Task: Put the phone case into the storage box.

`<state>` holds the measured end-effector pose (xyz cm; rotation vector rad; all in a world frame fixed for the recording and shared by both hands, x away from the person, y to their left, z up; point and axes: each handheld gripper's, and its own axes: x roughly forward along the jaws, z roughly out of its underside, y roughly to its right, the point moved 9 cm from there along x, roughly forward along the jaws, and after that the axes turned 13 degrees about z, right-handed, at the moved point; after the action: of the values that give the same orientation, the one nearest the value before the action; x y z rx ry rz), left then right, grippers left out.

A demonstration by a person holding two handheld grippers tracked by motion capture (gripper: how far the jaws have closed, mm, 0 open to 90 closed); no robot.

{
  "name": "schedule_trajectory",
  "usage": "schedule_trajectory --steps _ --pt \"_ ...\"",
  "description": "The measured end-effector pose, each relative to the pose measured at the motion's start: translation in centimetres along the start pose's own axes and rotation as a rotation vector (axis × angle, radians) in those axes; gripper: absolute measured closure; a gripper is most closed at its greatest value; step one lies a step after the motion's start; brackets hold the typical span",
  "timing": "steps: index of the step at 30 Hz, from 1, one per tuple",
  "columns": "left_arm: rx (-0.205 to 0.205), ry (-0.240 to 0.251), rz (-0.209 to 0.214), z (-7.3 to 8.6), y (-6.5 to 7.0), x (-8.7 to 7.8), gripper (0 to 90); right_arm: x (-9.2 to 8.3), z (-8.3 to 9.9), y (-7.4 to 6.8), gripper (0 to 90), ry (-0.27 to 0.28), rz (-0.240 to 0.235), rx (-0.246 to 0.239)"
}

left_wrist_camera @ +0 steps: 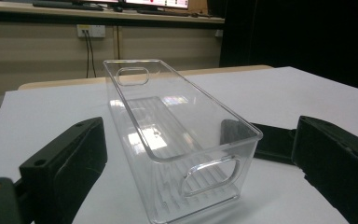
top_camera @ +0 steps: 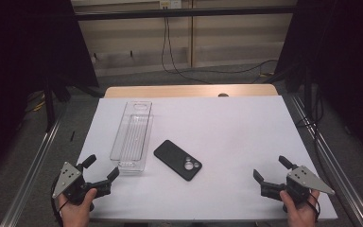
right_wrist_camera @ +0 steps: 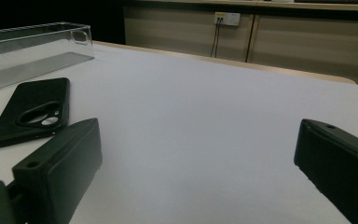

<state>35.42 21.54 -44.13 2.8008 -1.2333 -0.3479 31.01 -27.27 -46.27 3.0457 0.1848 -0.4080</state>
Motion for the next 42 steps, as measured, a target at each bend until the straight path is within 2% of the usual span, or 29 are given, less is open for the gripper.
schedule_trajectory --steps 6,10,13,18,26,29,33,38,42 --pt "-0.006 -0.004 0.009 0.0 0.1 0.2 3.3 0.1 0.1 0.1 0.3 -0.003 0.0 0.002" --pt "-0.01 0.0 0.014 -0.1 0.0 0.4 3.3 0.0 0.4 -0.2 0.0 -0.025 -0.035 0.005" --pt "-0.007 -0.008 0.016 0.0 0.0 0.4 3.3 0.0 0.3 -0.3 0.0 -0.019 -0.036 0.006" --pt "-0.011 -0.006 0.015 0.0 0.0 0.3 3.3 -0.1 0.3 -0.8 0.0 -0.012 -0.064 -0.001" --pt "-0.021 -0.003 0.021 0.1 0.1 0.0 3.3 0.0 0.2 -2.1 0.0 -0.021 -0.103 0.01" --pt "-0.023 -0.003 0.018 0.1 0.0 0.1 3.3 0.2 0.2 -2.9 0.0 -0.026 -0.138 0.02" --pt "-0.021 -0.006 0.022 0.1 0.1 0.2 3.3 0.4 0.2 -3.6 0.0 -0.031 -0.159 0.022" --pt "-0.02 -0.009 0.022 0.1 0.1 0.1 3.3 0.8 0.0 -5.0 0.0 -0.037 -0.202 0.005" --pt "-0.024 -0.008 0.021 0.1 0.1 0.2 3.3 1.2 -0.2 -5.6 0.0 -0.037 -0.219 -0.007"
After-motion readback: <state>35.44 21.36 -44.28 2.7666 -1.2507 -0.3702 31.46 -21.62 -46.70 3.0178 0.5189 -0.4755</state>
